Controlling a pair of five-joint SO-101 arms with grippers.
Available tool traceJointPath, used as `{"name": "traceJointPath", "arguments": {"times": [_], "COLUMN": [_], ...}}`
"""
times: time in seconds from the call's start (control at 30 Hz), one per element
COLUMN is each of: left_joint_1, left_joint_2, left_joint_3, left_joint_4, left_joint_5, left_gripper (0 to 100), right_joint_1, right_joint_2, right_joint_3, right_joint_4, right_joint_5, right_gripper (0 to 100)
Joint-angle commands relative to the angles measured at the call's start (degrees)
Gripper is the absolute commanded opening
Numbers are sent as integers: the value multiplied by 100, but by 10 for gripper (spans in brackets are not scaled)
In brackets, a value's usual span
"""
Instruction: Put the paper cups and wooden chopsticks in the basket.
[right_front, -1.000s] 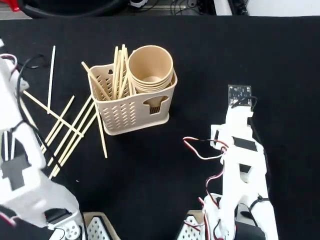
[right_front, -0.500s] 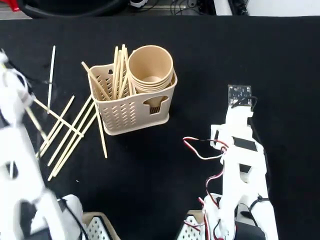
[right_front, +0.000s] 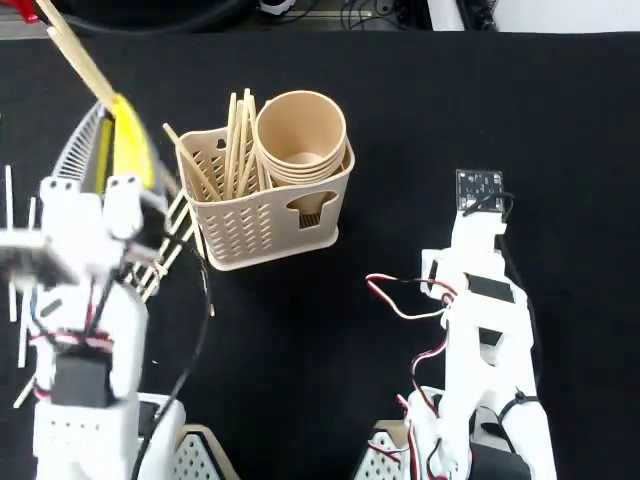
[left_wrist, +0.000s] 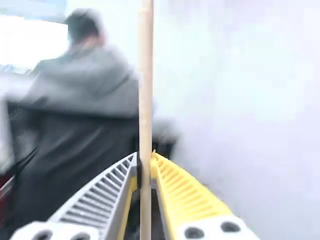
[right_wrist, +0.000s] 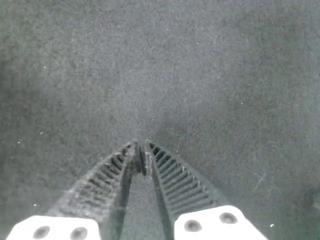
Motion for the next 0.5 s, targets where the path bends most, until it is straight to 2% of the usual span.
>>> {"name": "traceJointPath", "arguments": {"times": [0.0, 0.17, 0.3, 0.47], "left_joint_1": [602, 664, 514, 418], "left_joint_2": [-325, -97, 158, 484], "left_joint_3": [-154, -57, 31, 453], "left_joint_4": [-369, -404, -422, -870], "left_joint_5": [18, 70, 686, 782], "left_gripper": [27, 27, 27, 28], "right_joint_1": [-18, -18, -18, -18], "right_joint_2": [-13, -13, -13, -13], "right_joint_3": [-13, -13, -13, -13], "right_joint_4": [-53, -62, -62, -62], "right_joint_5": [62, 62, 62, 62], "right_gripper": [21, 21, 21, 21]}}
